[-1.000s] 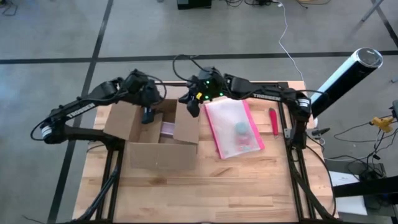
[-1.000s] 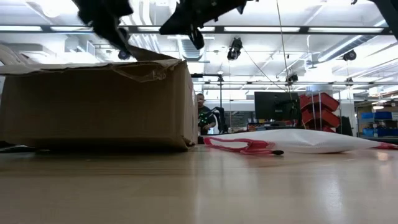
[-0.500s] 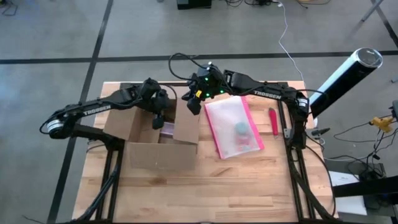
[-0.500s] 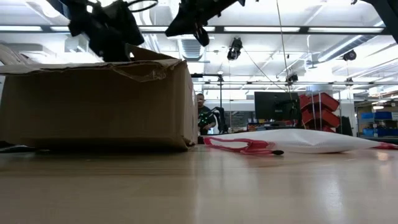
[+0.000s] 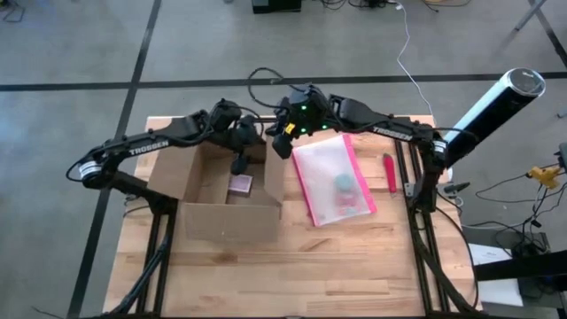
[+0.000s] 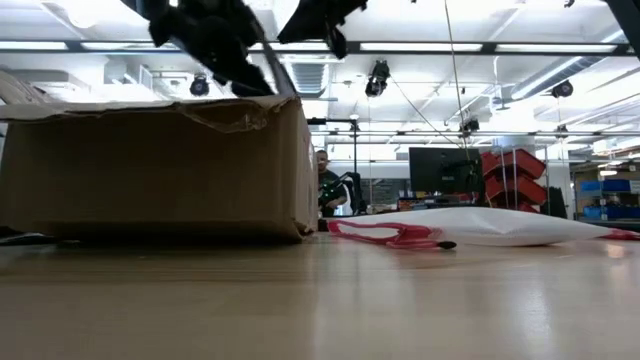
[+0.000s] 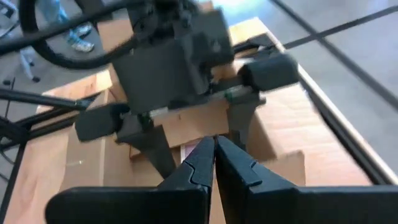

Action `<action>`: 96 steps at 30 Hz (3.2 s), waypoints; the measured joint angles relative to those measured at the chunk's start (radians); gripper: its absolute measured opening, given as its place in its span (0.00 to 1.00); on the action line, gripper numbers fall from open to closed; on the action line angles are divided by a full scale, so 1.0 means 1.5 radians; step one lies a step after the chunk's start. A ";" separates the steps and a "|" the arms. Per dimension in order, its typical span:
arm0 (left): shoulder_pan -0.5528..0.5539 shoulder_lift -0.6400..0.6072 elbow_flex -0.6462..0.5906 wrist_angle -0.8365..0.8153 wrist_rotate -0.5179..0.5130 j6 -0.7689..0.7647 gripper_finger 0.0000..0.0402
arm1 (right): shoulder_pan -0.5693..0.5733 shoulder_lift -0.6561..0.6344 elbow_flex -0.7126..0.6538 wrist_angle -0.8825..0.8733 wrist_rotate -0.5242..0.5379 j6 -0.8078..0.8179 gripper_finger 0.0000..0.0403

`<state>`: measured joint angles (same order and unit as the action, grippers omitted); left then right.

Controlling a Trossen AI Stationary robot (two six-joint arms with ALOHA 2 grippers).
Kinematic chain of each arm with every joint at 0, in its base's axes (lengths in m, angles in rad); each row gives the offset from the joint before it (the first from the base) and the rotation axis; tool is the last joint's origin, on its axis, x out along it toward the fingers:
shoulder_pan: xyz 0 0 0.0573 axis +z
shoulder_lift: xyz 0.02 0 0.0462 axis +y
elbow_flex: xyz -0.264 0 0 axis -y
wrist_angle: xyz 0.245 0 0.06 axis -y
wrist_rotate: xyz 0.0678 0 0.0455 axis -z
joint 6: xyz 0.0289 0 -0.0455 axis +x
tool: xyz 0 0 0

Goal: Unpack boxes
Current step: Put the red card game into the zip bag

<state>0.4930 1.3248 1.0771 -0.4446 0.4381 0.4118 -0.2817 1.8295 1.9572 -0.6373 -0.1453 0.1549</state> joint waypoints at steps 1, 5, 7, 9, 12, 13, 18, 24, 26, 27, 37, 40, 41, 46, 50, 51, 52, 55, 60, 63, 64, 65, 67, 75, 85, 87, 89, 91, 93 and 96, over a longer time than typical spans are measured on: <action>-0.002 0.006 0.010 0.001 0.000 0.006 0.68 | 0.000 -0.008 0.000 -0.001 0.010 -0.001 0.00; -0.007 0.038 0.043 0.004 0.010 0.036 0.68 | 0.000 -0.036 0.000 -0.026 0.041 -0.002 0.00; -0.008 0.062 0.057 0.004 0.030 0.045 0.68 | 0.001 -0.041 0.000 -0.056 0.051 -0.002 0.00; -0.012 0.090 0.072 0.001 0.047 0.049 0.68 | 0.004 -0.044 0.000 -0.085 0.058 0.001 0.00; -0.020 0.129 0.095 0.001 0.068 0.053 0.68 | 0.014 -0.046 0.000 -0.119 0.080 0.013 0.00; -0.022 0.140 0.104 0.000 0.071 0.055 0.68 | 0.017 -0.047 0.000 -0.125 0.082 0.018 0.00; -0.034 0.187 0.140 0.001 0.086 0.068 0.68 | 0.036 -0.051 0.000 -0.132 0.105 0.036 0.00; -0.038 0.221 0.154 -0.001 0.088 0.069 0.68 | 0.052 -0.057 0.000 -0.151 0.136 0.058 0.00; -0.038 0.226 0.150 -0.006 0.088 0.069 0.68 | 0.058 -0.058 -0.001 -0.159 0.148 0.062 0.00; -0.038 0.228 0.148 -0.013 0.088 0.070 0.68 | 0.061 -0.058 -0.001 -0.163 0.152 0.065 0.00; -0.038 0.269 0.145 -0.058 0.088 0.072 0.68 | 0.089 -0.065 -0.038 -0.165 0.162 0.112 0.00; -0.039 0.278 0.145 -0.061 0.089 0.073 0.68 | 0.101 -0.076 -0.052 -0.164 0.179 0.125 0.00; -0.039 0.279 0.145 -0.061 0.089 0.073 0.68 | 0.105 -0.082 -0.058 -0.162 0.188 0.128 0.00; -0.039 0.280 0.145 -0.063 0.089 0.073 0.68 | 0.122 -0.134 -0.112 -0.131 0.238 0.153 0.00; -0.039 0.280 0.144 -0.064 0.088 0.073 0.68 | 0.137 -0.189 -0.194 -0.068 0.272 0.186 0.00; -0.039 0.280 0.144 -0.063 0.088 0.073 0.68 | 0.142 -0.203 -0.225 -0.041 0.282 0.199 0.00; -0.039 0.280 0.144 -0.063 0.088 0.072 0.68 | 0.147 -0.216 -0.258 -0.009 0.288 0.208 0.00; -0.039 0.280 0.144 -0.064 0.088 0.071 0.68 | 0.162 -0.252 -0.372 0.121 0.290 0.249 0.00; -0.039 0.280 0.144 -0.064 0.088 0.069 0.68 | 0.174 -0.260 -0.557 0.348 0.282 0.353 0.00; -0.039 0.280 0.144 -0.064 0.088 0.069 0.68 | 0.175 -0.246 -0.626 0.443 0.266 0.451 0.00; -0.039 0.280 0.144 -0.063 0.088 0.069 0.68 | 0.175 -0.242 -0.641 0.457 0.264 0.477 0.00; -0.039 0.280 0.144 -0.063 0.088 0.069 0.68 | 0.176 -0.235 -0.650 0.465 0.263 0.491 0.00; -0.039 0.280 0.144 -0.065 0.087 0.069 0.68 | 0.176 -0.226 -0.659 0.470 0.250 0.507 0.02; -0.038 0.272 0.144 -0.062 0.086 0.069 0.68 | 0.175 -0.192 -0.655 0.464 0.238 0.528 0.24; -0.038 0.173 0.144 -0.079 0.058 0.045 0.68 | 0.166 -0.146 -0.655 0.460 0.254 0.530 0.46; -0.037 0.133 0.144 -0.097 0.026 0.044 0.68 | 0.162 -0.137 -0.655 0.458 0.254 0.530 0.47; -0.035 0.090 0.144 -0.126 -0.015 0.045 0.68 | 0.157 -0.130 -0.655 0.453 0.254 0.527 0.47; -0.030 0.045 0.144 -0.163 -0.058 0.045 0.68 | 0.152 -0.126 -0.655 0.453 0.253 0.525 0.47; -0.022 0.005 0.144 -0.209 -0.095 0.041 0.68 | 0.146 -0.125 -0.655 0.454 0.253 0.524 0.47; -0.003 -0.048 0.144 -0.291 -0.146 -0.013 0.68 | 0.135 -0.125 -0.655 0.453 0.252 0.523 0.47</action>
<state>0.4880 1.2522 1.2934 -0.8807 0.2196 0.3918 -0.0788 1.6421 0.9749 0.0429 0.2325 0.9390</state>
